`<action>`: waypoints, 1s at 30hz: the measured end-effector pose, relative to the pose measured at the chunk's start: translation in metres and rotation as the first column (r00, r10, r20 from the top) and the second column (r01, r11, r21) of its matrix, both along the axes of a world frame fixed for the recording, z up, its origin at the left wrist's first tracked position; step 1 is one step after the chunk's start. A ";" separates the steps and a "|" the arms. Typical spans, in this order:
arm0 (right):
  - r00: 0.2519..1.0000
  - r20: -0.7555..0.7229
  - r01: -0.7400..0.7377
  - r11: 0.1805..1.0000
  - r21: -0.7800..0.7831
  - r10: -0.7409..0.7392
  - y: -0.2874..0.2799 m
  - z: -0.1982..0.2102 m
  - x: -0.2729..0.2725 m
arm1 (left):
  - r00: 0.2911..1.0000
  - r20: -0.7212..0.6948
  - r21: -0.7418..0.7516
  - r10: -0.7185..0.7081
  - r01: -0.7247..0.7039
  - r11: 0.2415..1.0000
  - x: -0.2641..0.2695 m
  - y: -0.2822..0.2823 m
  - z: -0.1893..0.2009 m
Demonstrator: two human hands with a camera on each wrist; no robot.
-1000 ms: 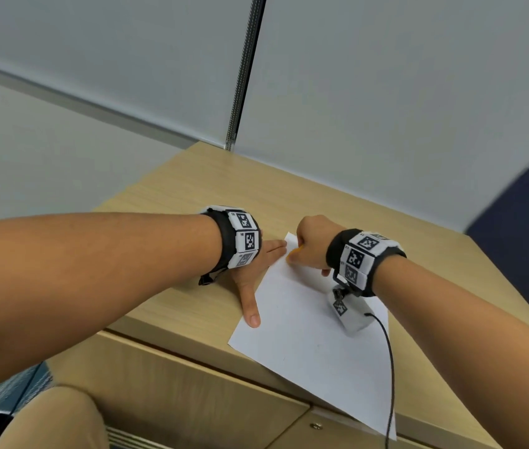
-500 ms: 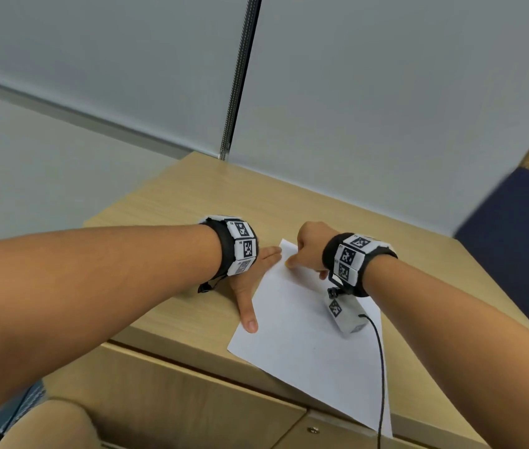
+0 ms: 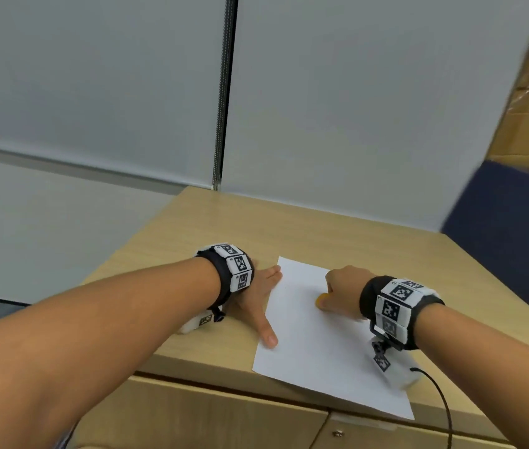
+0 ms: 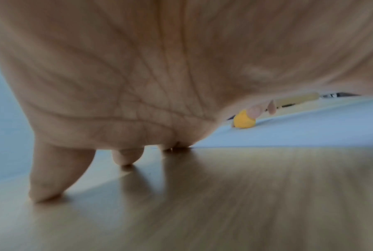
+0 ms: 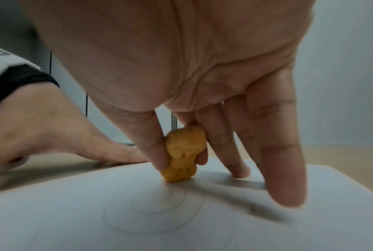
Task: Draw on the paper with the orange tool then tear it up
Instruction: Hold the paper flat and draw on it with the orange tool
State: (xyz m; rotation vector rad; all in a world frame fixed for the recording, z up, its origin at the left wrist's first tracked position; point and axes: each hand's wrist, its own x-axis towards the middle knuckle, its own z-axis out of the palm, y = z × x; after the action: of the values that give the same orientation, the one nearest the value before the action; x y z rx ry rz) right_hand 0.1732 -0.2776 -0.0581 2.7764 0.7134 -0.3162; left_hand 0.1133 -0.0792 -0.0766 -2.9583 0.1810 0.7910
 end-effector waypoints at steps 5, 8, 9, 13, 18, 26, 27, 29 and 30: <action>0.994 -0.041 -0.102 0.993 0.060 0.104 -0.007 0.002 0.001 | 0.999 -0.048 0.006 0.009 -0.008 1.000 -0.015 0.016 0.022; 0.977 -0.078 -0.187 0.975 0.124 0.197 -0.011 0.000 0.001 | 1.000 -0.023 -0.004 -0.013 0.013 1.000 -0.014 0.021 0.029; 0.969 -0.107 -0.206 0.967 0.151 0.223 -0.012 0.000 0.001 | 0.999 -0.021 -0.010 -0.029 0.029 1.000 -0.011 0.021 0.030; 0.933 -0.201 -0.259 0.945 0.197 0.298 -0.014 0.002 0.005 | 0.997 -0.049 -0.015 -0.066 0.065 0.998 0.008 0.010 0.021; 0.922 -0.140 -0.335 0.924 0.183 0.362 -0.012 -0.001 0.007 | 0.993 -0.089 0.110 -0.080 0.090 0.990 0.023 0.005 0.007; 0.873 -0.139 -0.404 0.852 0.332 0.468 0.026 -0.014 -0.025 | 0.992 -0.064 0.120 -0.107 0.114 0.986 0.022 0.009 -0.012; 0.861 -0.153 -0.413 0.842 0.348 0.485 0.031 -0.015 -0.027 | 0.992 -0.078 0.131 -0.103 0.112 0.985 0.023 0.010 -0.012; 0.853 -0.156 -0.419 0.832 0.363 0.498 0.038 -0.016 -0.024 | 0.991 -0.101 0.140 -0.091 0.105 0.985 0.025 0.012 -0.016; 0.863 -0.142 -0.411 0.837 0.360 0.485 0.042 -0.015 -0.019 | 0.990 -0.106 0.137 -0.093 0.107 0.985 0.027 0.012 -0.020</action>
State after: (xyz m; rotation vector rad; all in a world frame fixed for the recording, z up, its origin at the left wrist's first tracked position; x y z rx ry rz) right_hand 0.1541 -0.2360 -0.0730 2.7584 1.5751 -0.4600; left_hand 0.1400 -0.0675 -0.0962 -2.7550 0.2652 0.8979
